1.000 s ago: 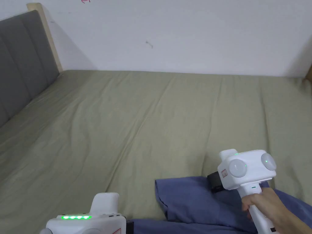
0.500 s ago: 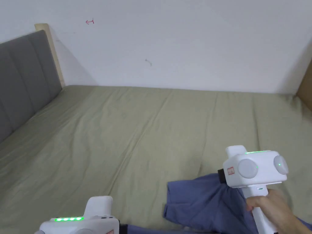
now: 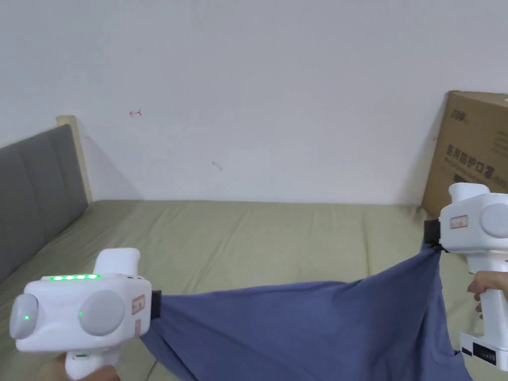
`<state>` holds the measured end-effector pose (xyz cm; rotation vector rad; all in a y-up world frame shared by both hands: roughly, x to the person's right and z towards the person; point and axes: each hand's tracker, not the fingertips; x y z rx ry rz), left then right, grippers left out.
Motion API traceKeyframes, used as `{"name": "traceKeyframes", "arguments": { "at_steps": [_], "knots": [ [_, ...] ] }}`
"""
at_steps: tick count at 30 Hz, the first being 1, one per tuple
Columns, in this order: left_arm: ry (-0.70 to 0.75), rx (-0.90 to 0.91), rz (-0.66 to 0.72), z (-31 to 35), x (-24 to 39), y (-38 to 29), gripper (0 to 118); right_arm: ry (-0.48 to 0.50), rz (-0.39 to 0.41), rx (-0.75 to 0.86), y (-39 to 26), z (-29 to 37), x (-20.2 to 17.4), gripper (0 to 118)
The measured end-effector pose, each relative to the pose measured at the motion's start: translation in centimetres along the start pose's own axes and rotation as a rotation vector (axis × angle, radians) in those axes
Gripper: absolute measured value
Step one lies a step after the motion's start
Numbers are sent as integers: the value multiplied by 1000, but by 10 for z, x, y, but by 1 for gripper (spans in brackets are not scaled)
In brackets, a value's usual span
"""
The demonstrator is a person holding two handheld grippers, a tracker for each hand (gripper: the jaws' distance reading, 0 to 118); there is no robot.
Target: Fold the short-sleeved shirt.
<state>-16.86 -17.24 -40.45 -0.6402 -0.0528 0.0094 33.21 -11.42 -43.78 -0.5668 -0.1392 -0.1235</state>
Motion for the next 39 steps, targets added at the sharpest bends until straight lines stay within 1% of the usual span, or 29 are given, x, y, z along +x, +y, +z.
{"name": "traceKeyframes", "arguments": {
  "at_steps": [2,7,12,16,20,23,26,29,33,35,36,37,39],
  "knots": [
    [7,32,-1,15,-4,11,3,-26,-42,38,4,24,19,6],
    [22,104,-49,44,-3,34,3,-42,-80,62,7,59,50,6],
    [2,132,-28,49,-3,53,3,-45,-126,67,10,69,67,6],
    [44,147,-65,41,9,69,3,-17,-160,78,22,67,69,6],
    [57,155,-66,29,15,99,3,-18,-168,98,49,57,57,6],
    [89,192,-75,15,13,139,3,-11,-178,118,80,44,46,6],
    [119,249,-48,8,8,189,3,2,-201,143,117,29,36,6],
    [142,292,-16,5,2,239,3,-2,-187,188,152,16,21,6],
    [216,369,-53,3,4,297,3,7,-189,224,202,3,-1,6],
    [224,413,-27,7,2,317,3,0,-172,258,223,3,-12,6],
    [226,416,-43,8,0,328,3,-5,-171,275,234,4,-16,6],
    [235,450,-26,10,-2,337,3,-1,-174,288,244,6,-21,6],
    [256,459,-57,9,-6,349,3,7,-182,319,258,12,-27,6]
  ]
}}
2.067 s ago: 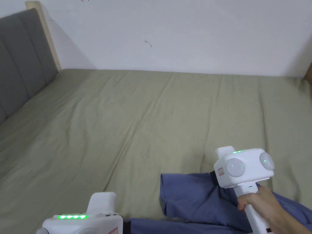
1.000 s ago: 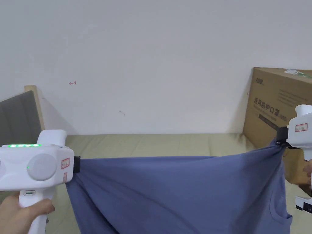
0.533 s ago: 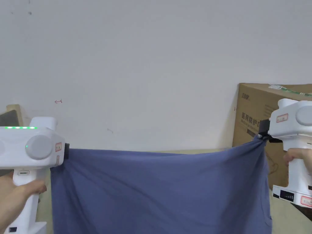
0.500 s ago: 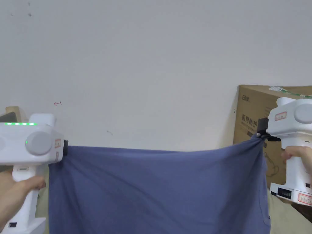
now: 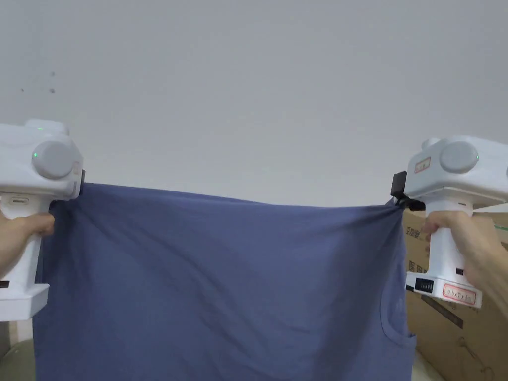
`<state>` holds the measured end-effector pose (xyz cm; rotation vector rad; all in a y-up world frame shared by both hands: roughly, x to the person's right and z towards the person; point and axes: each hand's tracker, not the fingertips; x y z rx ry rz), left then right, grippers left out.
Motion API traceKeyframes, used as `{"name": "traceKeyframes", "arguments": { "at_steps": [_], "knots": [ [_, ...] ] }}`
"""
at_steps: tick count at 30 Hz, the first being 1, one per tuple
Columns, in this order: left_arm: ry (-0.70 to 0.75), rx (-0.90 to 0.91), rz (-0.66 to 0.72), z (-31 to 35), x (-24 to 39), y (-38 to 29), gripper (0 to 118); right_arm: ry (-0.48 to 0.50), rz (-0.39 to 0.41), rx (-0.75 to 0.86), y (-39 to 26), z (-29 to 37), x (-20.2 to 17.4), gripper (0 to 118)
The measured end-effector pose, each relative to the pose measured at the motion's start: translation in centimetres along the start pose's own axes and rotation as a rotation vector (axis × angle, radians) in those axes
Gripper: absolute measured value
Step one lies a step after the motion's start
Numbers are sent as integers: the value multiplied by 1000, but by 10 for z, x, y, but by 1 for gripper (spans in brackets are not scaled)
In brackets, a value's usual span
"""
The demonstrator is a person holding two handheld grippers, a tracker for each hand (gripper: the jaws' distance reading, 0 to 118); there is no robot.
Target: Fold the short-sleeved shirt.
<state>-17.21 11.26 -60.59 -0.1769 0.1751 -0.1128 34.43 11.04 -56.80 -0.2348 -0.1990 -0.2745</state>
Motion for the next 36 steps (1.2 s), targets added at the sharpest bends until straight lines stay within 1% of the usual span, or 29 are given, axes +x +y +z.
{"name": "traceKeyframes", "arguments": {
  "at_steps": [2,3,4,5,6,7,8,9,12,13,15,18,21,22,23,24,25,26,27,29,30,33,34,36],
  "knots": [
    [11,6,10,-7,-4,11,3,14,-4,21,10,1,-7,6],
    [18,15,43,5,1,-8,3,20,-13,36,15,2,-11,6],
    [11,26,62,5,1,-8,3,24,-12,44,17,4,-14,6],
    [12,32,64,5,1,-8,3,26,0,54,17,6,-17,6],
    [30,44,77,-6,-5,1,3,28,14,66,15,7,-21,6],
    [40,42,58,-22,-9,7,3,27,37,68,10,6,-25,6],
    [66,35,36,-26,-5,1,3,22,61,62,6,2,-26,6],
    [68,37,49,-30,-2,-9,3,14,70,51,-1,-4,-26,6],
    [46,5,50,-58,18,-60,3,-33,85,-31,-34,-37,-21,6],
    [49,-48,20,-71,26,-81,3,-54,100,-68,-51,-53,-17,6],
    [56,-126,-2,-109,31,-123,3,-64,99,-143,-89,-84,-9,6],
    [41,-290,-35,-151,55,-206,3,-86,83,-294,-158,-142,10,6],
    [28,-450,-39,-194,72,-292,3,-121,48,-431,-233,-195,28,6],
    [25,-514,-28,-197,82,-323,3,-132,28,-486,-261,-211,36,6],
    [18,-571,-27,-206,86,-346,3,-118,16,-536,-285,-223,43,6],
    [16,-636,-1,-214,89,-375,3,-118,13,-589,-313,-238,50,6],
    [3,-710,-7,-223,90,-402,3,-167,50,-671,-339,-249,56,6],
    [17,-758,-16,-223,94,-421,3,-184,68,-696,-359,-254,61,6],
    [29,-767,-15,-220,94,-440,3,-187,68,-707,-379,-255,67,6],
    [38,-777,-43,-215,93,-465,3,-188,56,-747,-406,-253,75,6],
    [23,-785,-57,-223,90,-476,3,-179,41,-763,-414,-250,80,6],
    [11,-771,-78,-213,79,-476,3,-191,41,-756,-417,-234,91,6],
    [3,-764,-70,-201,76,-471,3,-172,15,-747,-415,-225,93,6],
    [-15,-728,-34,-181,65,-457,3,-154,9,-733,-404,-200,93,6]
  ]
}}
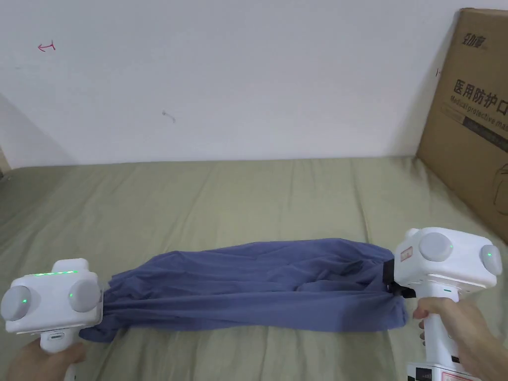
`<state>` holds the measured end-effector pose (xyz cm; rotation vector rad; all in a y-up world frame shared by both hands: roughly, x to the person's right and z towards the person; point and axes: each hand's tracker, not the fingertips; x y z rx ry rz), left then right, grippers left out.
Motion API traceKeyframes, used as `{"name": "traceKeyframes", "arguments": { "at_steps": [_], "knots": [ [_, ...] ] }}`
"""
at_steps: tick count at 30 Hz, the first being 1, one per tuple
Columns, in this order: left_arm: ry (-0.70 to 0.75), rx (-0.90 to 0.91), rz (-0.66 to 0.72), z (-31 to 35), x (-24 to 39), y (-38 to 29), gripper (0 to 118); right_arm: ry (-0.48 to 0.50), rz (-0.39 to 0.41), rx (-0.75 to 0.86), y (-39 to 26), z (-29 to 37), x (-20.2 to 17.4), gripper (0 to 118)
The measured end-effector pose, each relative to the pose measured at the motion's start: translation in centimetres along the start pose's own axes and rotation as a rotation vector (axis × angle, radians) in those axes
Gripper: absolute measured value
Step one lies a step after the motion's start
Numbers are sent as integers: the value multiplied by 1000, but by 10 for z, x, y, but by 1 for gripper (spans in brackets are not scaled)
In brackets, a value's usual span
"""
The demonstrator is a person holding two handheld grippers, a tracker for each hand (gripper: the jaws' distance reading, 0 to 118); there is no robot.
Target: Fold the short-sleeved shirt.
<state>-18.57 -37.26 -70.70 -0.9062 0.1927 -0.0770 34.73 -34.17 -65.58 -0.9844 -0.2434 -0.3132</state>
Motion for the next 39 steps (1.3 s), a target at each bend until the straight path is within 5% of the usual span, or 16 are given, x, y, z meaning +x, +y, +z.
{"name": "traceKeyframes", "arguments": {
  "at_steps": [10,14,19,25,26,28,31,32,33,36,37,38,39],
  "knots": [
    [-14,70,-136,154,-52,-120,3,46,9,85,-150,150,48,6],
    [-48,9,-173,192,-70,-203,3,57,-32,18,-233,181,81,6],
    [-41,-38,-233,223,-90,-289,3,35,12,-54,-312,206,105,6],
    [-56,-37,-191,243,-98,-327,7,30,12,-66,-347,216,114,6],
    [-63,-22,-179,244,-99,-327,15,27,14,-59,-347,217,114,7],
    [-54,-16,-148,247,-99,-327,63,20,-11,-46,-342,217,113,26],
    [-106,-27,-104,253,-105,-326,88,-15,2,-16,-334,222,109,48],
    [-122,-31,-91,259,-107,-327,104,-25,21,-1,-333,225,107,74],
    [-150,-10,-84,266,-107,-327,106,-19,41,41,-333,232,105,92],
    [-139,17,-81,282,-110,-331,96,9,117,89,-336,249,97,91],
    [-137,19,-82,288,-113,-336,77,22,130,116,-341,254,95,84],
    [-171,25,-52,292,-113,-342,44,26,134,123,-346,257,93,65],
    [-173,0,-40,291,-114,-347,0,26,129,113,-351,257,92,17]
  ]
}}
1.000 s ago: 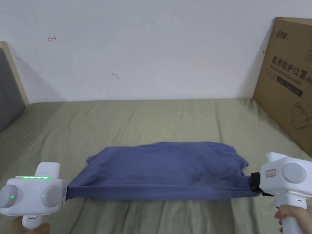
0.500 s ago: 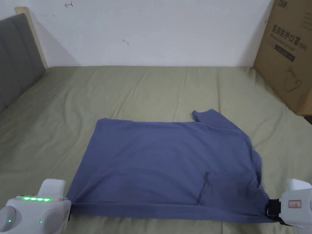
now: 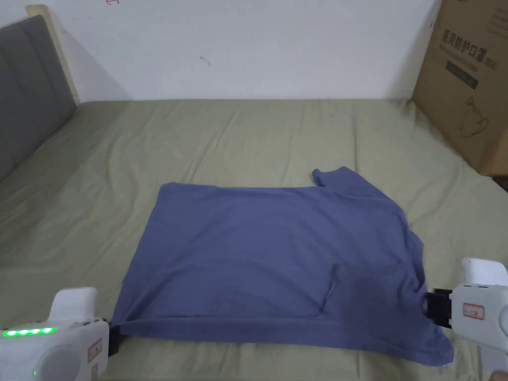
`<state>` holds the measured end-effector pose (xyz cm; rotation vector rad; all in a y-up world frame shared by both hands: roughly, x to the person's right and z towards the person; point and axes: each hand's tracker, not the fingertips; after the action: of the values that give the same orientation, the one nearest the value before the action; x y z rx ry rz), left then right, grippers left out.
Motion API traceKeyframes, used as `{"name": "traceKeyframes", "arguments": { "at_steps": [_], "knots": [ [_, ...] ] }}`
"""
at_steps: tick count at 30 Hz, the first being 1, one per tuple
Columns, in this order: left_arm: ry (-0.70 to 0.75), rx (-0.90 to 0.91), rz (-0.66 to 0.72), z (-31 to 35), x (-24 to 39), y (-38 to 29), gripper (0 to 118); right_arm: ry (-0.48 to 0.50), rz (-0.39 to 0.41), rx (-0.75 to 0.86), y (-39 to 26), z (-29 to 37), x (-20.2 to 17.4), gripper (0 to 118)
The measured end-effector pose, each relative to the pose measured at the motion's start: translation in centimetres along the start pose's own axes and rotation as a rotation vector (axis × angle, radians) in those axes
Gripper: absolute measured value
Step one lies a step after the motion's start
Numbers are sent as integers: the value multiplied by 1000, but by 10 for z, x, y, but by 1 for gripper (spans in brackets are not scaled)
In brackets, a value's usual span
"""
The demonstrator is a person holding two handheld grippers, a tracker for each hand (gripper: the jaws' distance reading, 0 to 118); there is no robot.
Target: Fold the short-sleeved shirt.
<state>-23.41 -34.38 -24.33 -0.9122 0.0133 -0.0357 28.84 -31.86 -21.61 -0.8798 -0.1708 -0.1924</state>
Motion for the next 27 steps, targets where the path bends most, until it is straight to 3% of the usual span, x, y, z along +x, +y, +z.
{"name": "traceKeyframes", "arguments": {
  "at_steps": [1,3,7,8,10,11,12,14,15,16,17,18,23,26,27],
  "knots": [
    [14,-22,17,0,0,-8,0,0,-13,-10,-7,-3,-1,0],
    [-8,-36,44,0,-2,-19,0,57,-52,-33,-19,-6,3,0],
    [18,0,50,0,-3,-26,2,29,-64,-55,-34,-12,6,0],
    [26,15,41,-1,-4,-25,14,36,-72,-60,-36,-13,7,0],
    [25,25,38,-6,-5,-16,82,43,-72,-71,-35,-13,6,0],
    [17,23,45,-12,-7,-13,102,37,-70,-71,-35,-14,6,0],
    [18,29,50,-19,-7,-8,110,32,-67,-73,-35,-15,6,0],
    [22,25,48,-32,-4,2,103,35,-70,-79,-35,-17,6,0],
    [31,-10,37,-42,-4,6,91,42,-74,-84,-34,-19,6,0],
    [18,-28,45,-52,-4,8,68,49,-80,-90,-34,-20,7,0],
    [-1,-53,54,-62,-3,8,30,51,-86,-94,-35,-21,6,0],
    [-8,-94,69,-74,-2,7,1,53,-92,-99,-35,-23,7,0],
    [5,-88,72,-67,2,6,1,65,-103,-101,-38,-16,9,0],
    [-18,-99,124,-67,-5,10,1,63,-64,-93,-32,-17,11,2],
    [-33,-117,134,-69,-8,10,1,27,-43,-94,-30,-21,11,26]
  ]
}}
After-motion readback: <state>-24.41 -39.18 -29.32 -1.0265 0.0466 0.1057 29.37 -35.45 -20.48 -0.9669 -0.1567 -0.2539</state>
